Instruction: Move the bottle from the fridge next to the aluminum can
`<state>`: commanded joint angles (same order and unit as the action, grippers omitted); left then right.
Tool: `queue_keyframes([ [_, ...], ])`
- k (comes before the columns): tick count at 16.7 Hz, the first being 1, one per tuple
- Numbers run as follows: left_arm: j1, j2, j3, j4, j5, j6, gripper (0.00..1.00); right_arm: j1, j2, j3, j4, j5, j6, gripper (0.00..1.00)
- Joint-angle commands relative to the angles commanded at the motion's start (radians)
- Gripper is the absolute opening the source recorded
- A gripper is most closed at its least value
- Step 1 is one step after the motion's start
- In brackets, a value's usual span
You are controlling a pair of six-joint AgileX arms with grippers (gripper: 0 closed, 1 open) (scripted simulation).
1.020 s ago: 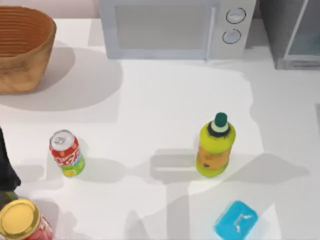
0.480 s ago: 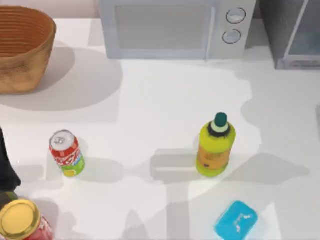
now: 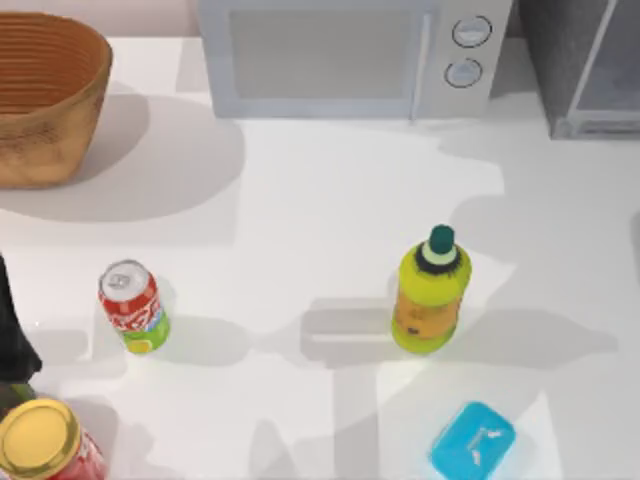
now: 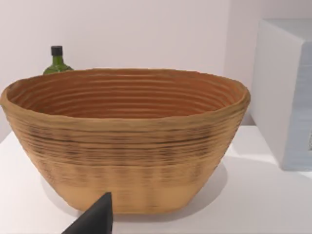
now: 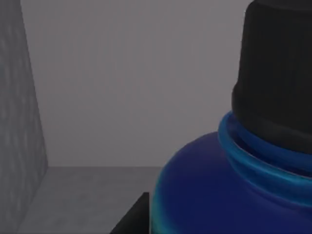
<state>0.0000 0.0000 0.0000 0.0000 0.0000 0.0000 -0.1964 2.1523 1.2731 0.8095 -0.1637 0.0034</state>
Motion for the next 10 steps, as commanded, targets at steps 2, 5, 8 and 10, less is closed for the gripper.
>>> queue_keyframes([
  [2, 0.0, 0.0, 0.0, 0.0, 0.0, 0.0, 1.0, -0.002, -0.014, -0.014, 0.007, -0.002, 0.0, 0.0],
  [5, 0.0, 0.0, 0.0, 0.0, 0.0, 0.0, 1.0, -0.014, -0.088, -0.113, 0.044, -0.018, 0.002, 0.0],
  [8, 0.0, 0.0, 0.0, 0.0, 0.0, 0.0, 1.0, -0.033, -0.196, -0.297, 0.1, -0.04, 0.001, 0.0],
  [10, 0.0, 0.0, 0.0, 0.0, 0.0, 0.0, 1.0, -0.048, -0.274, -0.431, 0.14, -0.056, 0.0, 0.0],
])
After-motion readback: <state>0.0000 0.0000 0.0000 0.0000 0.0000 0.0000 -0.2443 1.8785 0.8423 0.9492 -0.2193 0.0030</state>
